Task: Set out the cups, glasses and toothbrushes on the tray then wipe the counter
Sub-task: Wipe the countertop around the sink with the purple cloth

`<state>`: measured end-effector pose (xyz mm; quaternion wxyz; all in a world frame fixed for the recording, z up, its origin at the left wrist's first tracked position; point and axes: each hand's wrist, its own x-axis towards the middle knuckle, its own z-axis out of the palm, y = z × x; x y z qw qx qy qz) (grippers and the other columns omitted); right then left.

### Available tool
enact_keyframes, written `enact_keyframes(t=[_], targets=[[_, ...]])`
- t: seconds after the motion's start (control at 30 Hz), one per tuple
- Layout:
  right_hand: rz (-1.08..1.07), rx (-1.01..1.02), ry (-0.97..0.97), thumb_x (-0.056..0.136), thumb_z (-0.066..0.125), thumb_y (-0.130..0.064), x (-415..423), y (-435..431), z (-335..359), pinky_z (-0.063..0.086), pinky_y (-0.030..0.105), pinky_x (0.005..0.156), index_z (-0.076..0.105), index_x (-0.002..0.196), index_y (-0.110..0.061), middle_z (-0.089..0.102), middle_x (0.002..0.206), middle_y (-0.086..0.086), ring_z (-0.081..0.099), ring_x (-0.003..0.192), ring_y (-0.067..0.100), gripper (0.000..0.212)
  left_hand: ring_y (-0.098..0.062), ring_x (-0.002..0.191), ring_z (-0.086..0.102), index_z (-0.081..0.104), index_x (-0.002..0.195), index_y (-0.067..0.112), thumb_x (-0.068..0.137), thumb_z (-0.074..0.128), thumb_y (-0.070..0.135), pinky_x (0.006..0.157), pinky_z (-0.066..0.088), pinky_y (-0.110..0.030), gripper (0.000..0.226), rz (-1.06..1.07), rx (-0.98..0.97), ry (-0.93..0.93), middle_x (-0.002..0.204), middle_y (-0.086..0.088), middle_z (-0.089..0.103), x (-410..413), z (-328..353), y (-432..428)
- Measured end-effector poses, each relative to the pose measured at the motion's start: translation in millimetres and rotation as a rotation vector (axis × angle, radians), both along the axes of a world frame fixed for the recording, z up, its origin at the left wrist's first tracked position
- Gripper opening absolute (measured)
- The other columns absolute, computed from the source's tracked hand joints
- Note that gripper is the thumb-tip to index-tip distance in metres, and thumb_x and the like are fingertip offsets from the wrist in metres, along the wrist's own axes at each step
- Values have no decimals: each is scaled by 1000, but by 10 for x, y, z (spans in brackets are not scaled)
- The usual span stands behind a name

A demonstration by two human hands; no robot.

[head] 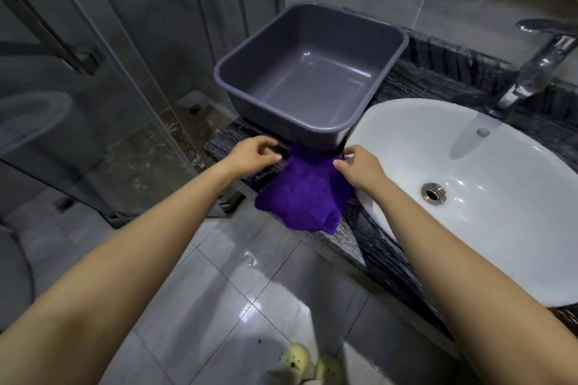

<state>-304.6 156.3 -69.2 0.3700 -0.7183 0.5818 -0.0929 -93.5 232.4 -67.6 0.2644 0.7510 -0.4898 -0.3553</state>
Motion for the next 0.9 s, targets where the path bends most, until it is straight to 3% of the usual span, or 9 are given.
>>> enact_keyframes(t=[0.07,0.13,0.2,0.33,0.5,0.57,0.67,0.73,0.9], targets=[[28,-207,72,88,57,-18,-16,165,-69,41,38,93,51,123,-3,59,122,18,51,116,36,38,-14,82,58,57,121,6,81,69,17,81,45,-27,44,44,59,-100,91,-4,61,-3,-175,109],[158,-428,123,88,58,-20,-9,371,-94,41,42,94,51,125,-7,55,124,15,46,116,34,40,-15,81,57,57,120,8,80,70,18,76,40,-23,44,59,85,-117,92,-2,59,-43,-290,222],[346,-498,191,85,62,-32,4,539,-162,41,42,93,51,124,-11,52,124,12,45,114,33,46,-14,75,56,58,119,10,79,71,18,72,37,-19,44,56,78,-148,90,-1,59,-108,-353,298],[581,-361,382,80,63,-48,-67,659,-331,42,40,95,40,136,-15,40,138,9,39,120,31,69,-12,67,53,60,115,12,77,73,14,72,42,-23,40,65,85,-108,87,0,57,-188,-394,371],[524,-415,245,90,53,-24,-173,661,-369,43,39,89,53,122,-10,52,124,10,46,106,30,35,-12,66,50,63,103,12,77,71,6,59,41,-20,28,150,103,107,69,4,52,-179,-400,373],[477,-368,177,93,49,-25,-179,660,-349,44,38,87,55,121,-11,55,120,9,48,105,29,32,-11,65,49,63,104,10,78,70,3,61,41,-20,28,168,81,103,69,4,52,-182,-403,357],[556,-324,235,92,49,-37,-203,684,-314,45,39,90,54,124,-13,52,125,7,46,110,27,40,-11,67,52,62,104,13,79,67,6,62,41,-22,26,129,133,12,71,5,54,-229,-377,378],[601,-288,286,91,50,-44,-215,686,-261,45,41,93,52,127,-14,49,128,7,44,114,28,47,-12,74,55,62,108,16,82,65,14,66,41,-23,26,76,192,-94,79,3,58,-247,-306,399],[743,-57,499,88,49,-52,-150,579,122,38,44,104,45,134,-15,43,137,13,41,125,34,59,-24,113,56,57,122,13,86,61,27,90,41,-27,39,-88,287,-364,123,-7,61,-294,150,386]])
